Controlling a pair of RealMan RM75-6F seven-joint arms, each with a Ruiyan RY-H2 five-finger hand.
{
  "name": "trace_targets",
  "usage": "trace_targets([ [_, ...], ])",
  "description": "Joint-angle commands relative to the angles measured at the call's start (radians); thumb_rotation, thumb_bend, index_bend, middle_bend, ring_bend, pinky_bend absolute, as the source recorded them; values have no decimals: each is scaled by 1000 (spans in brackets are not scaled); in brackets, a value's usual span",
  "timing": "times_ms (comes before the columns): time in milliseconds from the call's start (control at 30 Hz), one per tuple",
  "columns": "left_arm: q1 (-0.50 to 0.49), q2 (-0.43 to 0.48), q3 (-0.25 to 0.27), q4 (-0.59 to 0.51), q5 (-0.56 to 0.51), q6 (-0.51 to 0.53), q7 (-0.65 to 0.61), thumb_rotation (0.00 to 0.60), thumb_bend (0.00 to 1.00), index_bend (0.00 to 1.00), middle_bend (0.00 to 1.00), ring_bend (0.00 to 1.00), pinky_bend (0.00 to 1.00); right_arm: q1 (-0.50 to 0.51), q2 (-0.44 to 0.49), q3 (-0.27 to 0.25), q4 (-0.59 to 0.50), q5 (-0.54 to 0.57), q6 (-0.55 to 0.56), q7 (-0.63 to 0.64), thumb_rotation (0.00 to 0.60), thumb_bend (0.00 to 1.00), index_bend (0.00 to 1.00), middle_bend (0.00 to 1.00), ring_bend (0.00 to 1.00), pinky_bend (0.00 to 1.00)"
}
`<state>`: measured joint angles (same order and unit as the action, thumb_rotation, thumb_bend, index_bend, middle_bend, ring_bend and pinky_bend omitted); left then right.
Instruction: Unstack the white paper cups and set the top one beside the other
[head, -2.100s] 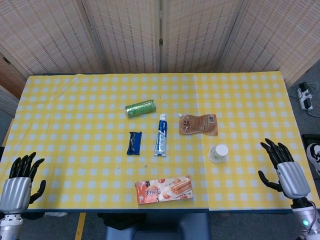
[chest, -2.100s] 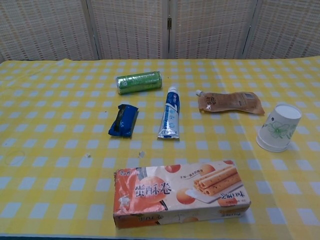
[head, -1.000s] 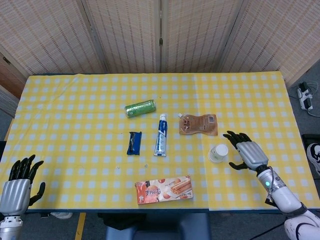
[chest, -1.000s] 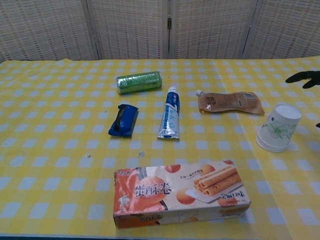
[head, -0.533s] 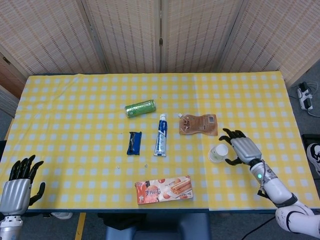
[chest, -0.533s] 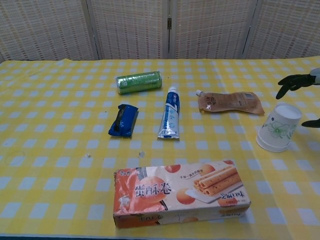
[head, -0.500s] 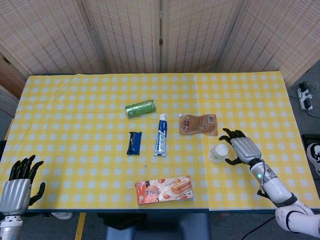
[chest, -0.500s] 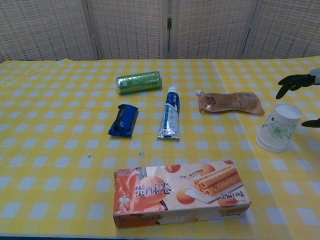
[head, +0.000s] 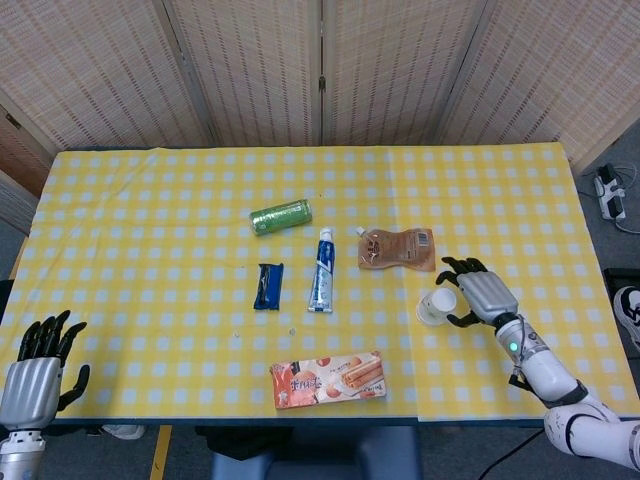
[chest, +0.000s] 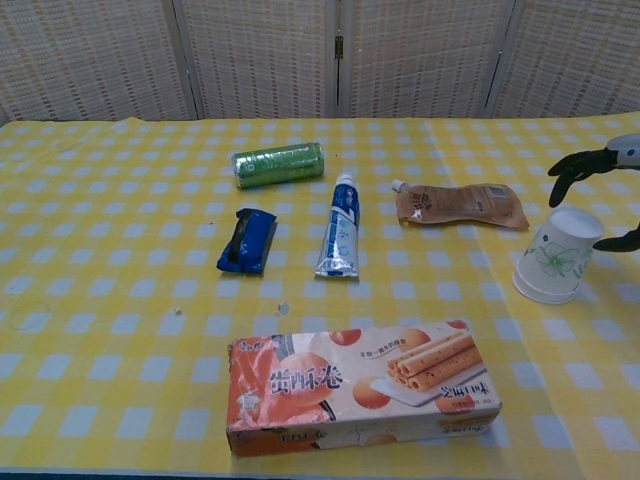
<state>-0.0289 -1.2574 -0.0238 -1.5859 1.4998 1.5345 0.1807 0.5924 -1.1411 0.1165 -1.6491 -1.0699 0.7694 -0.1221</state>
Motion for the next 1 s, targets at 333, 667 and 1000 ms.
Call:
trace_targets([
  [333, 1, 1, 0, 4, -5, -3, -5, 600, 493, 210, 70, 51, 0, 20, -1, -4, -6, 33, 3, -16, 600, 307, 346, 106, 100, 24],
  [667, 2, 0, -1, 8, -7, -3, -8, 600, 492, 210, 70, 50, 0, 28, 0, -8, -5, 50, 7, -13, 600, 349, 375, 122, 101, 24],
  [1000, 0, 1, -1, 7, -11, -8, -7, 600, 492, 209, 70, 49, 0, 17, 27, -12, -36, 31, 36, 1, 600, 370, 388, 130, 103, 24],
])
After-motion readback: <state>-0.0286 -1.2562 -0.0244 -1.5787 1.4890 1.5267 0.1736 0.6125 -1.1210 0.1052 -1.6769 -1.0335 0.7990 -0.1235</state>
